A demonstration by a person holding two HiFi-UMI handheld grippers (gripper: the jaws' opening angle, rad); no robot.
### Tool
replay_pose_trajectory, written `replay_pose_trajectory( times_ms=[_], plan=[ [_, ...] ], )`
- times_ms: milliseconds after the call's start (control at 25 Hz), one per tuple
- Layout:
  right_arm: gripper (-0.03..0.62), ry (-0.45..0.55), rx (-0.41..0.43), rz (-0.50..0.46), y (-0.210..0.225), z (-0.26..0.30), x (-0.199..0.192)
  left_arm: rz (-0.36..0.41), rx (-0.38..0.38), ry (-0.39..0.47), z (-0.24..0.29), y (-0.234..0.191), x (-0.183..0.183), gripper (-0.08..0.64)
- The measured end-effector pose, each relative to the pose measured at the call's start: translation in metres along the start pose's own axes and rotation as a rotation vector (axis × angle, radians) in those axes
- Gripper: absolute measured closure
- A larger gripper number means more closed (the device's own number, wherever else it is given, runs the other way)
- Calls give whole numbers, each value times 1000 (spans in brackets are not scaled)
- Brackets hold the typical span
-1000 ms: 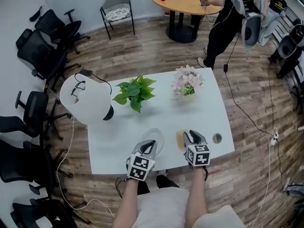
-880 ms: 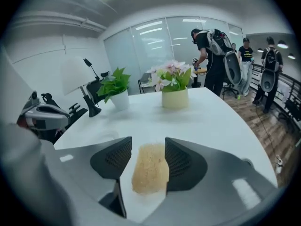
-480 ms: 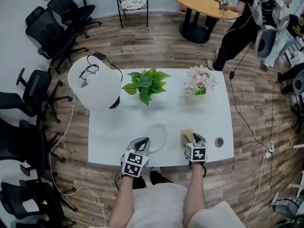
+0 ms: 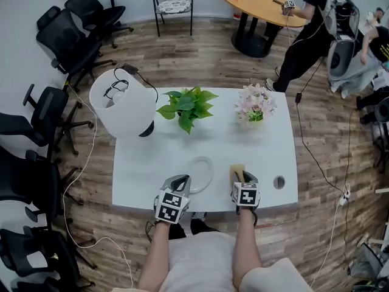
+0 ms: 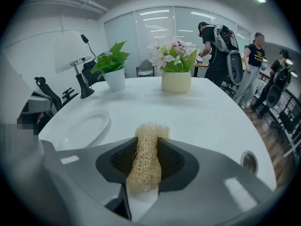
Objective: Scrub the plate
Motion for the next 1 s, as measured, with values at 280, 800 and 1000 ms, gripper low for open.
replay_pose_trajectory(
  times_ms=[280, 800, 1000],
  plan=[
    [485, 60, 13, 1, -4, -7, 7, -2, -2, -48, 1, 2, -21, 559],
    [489, 171, 284, -183, -111, -32, 59, -56, -6, -172, 6, 2, -82, 559],
    [489, 97, 402, -422, -169, -16, 57, -71, -19, -136, 13, 5, -76, 559]
  ],
)
Point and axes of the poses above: the fingertips, and each gripper's own axes: z forward along the fingers, y to its right, x out of its top, the point moved 3 cm from there along -z, backward along the fingers, and after that the axes turned 3 degrees about -y, right-handed, at the moved point
